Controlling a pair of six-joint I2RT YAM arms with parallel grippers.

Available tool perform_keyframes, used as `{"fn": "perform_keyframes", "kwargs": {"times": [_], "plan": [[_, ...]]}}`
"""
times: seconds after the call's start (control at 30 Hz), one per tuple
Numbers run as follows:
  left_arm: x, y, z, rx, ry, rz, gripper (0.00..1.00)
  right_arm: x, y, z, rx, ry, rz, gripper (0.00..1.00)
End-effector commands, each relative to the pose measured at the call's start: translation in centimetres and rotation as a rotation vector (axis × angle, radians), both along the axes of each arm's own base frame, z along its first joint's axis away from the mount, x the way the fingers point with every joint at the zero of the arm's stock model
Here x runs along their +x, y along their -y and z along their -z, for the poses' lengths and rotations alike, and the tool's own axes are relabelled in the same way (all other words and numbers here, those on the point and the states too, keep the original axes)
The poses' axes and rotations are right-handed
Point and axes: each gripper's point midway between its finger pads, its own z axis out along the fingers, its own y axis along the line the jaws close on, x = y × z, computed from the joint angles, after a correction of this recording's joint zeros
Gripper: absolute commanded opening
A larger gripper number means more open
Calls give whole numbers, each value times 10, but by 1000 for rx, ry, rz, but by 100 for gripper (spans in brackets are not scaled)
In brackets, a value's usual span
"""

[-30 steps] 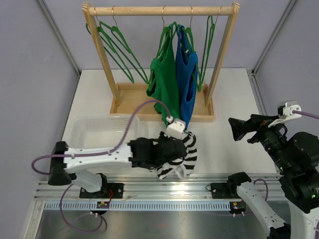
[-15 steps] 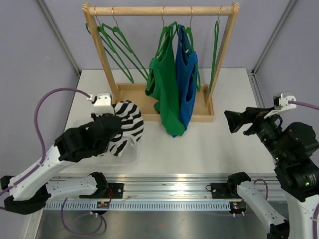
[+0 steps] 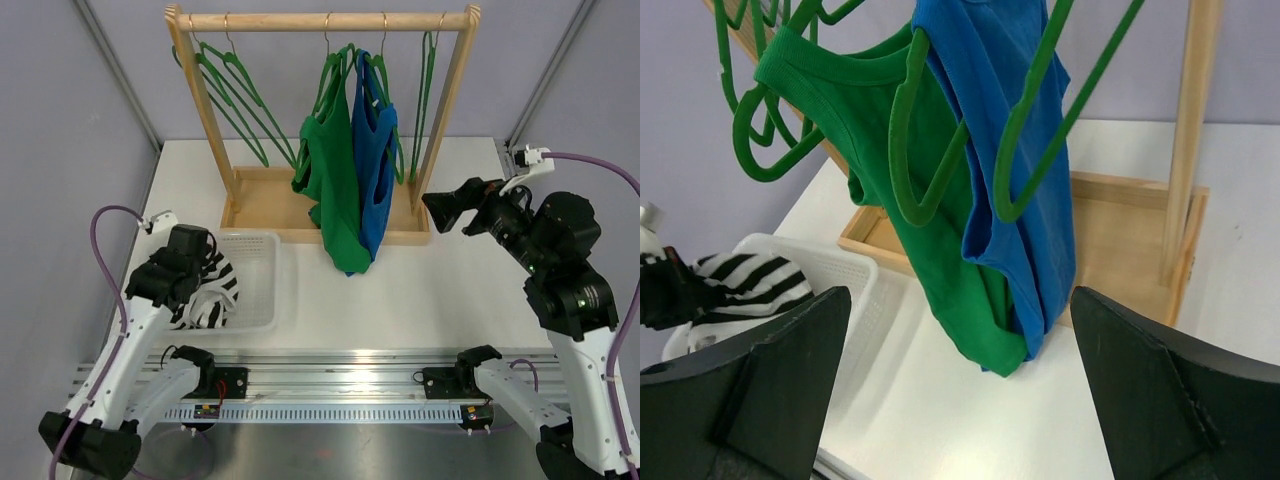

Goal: Remove the tank top from the hanger

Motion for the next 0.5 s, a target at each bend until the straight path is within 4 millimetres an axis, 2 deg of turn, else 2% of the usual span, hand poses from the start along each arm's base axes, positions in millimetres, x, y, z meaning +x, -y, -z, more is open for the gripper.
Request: {"fn": "perform_keyframes", "kwargs": {"times": [0.0,0.03,0.1,0.13,0.17,0.2,0.27,0.3,0.37,0.4,0.47], "plan": [[29,11,6,-177,35,27,0,10,-12,-29,96,44,-34,99],[31,5,11,-184,12,1,20,16,-15,-31,107,35,-33,99],[30,7,14,-208,-16,-2,52,21,-19,-40,133,45,-48,99],[29,12,13,-234,-4,15,74,26,-25,-45,133,50,-71,100],[27,13,11,-246,13,12,91,30,-26,-47,144,38,-71,99],[24,13,9,-254,30,11,99,39,-31,-53,149,26,-80,100],[18,14,-9,-275,116,16,99,47,-38,-50,144,-22,-108,100],[15,13,-17,-280,152,23,99,59,-43,-53,143,-42,-109,99],[8,17,-42,-289,248,83,99,69,-43,-46,121,-88,-89,100],[8,21,-51,-292,282,119,99,80,-45,-47,106,-96,-80,99],[3,30,-69,-295,334,214,99,89,-44,-44,63,-99,-49,97]]}}
